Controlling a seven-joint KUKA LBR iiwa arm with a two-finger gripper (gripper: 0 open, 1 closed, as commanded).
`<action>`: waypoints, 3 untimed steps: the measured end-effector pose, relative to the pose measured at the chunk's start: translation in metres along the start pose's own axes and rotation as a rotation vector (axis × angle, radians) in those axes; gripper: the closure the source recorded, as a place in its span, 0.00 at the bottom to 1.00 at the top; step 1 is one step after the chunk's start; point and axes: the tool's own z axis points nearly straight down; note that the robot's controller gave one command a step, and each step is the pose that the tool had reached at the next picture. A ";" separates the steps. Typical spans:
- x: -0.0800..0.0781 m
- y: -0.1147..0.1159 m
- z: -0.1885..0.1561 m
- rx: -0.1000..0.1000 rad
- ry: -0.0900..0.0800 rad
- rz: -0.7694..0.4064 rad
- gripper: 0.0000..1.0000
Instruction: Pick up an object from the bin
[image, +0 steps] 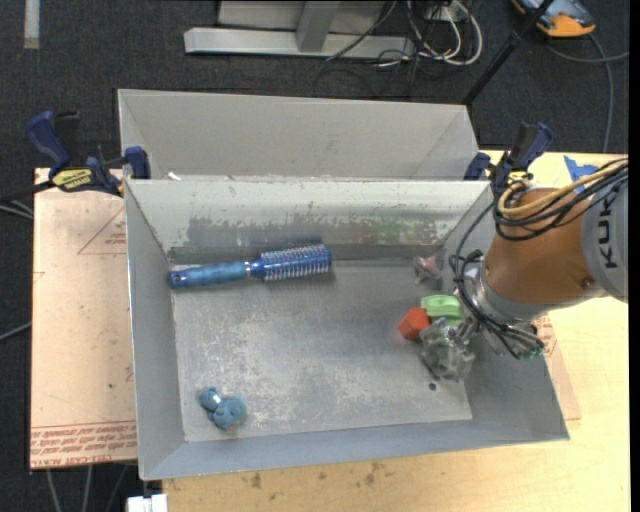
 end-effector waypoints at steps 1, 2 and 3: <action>-0.001 0.001 0.000 -0.001 -0.001 -0.003 0.00; -0.084 0.037 -0.018 0.000 -0.011 -0.127 0.00; -0.127 -0.001 -0.019 0.001 -0.006 0.260 0.00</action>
Offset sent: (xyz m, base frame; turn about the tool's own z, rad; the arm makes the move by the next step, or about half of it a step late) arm 0.0000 0.0000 0.0000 0.0000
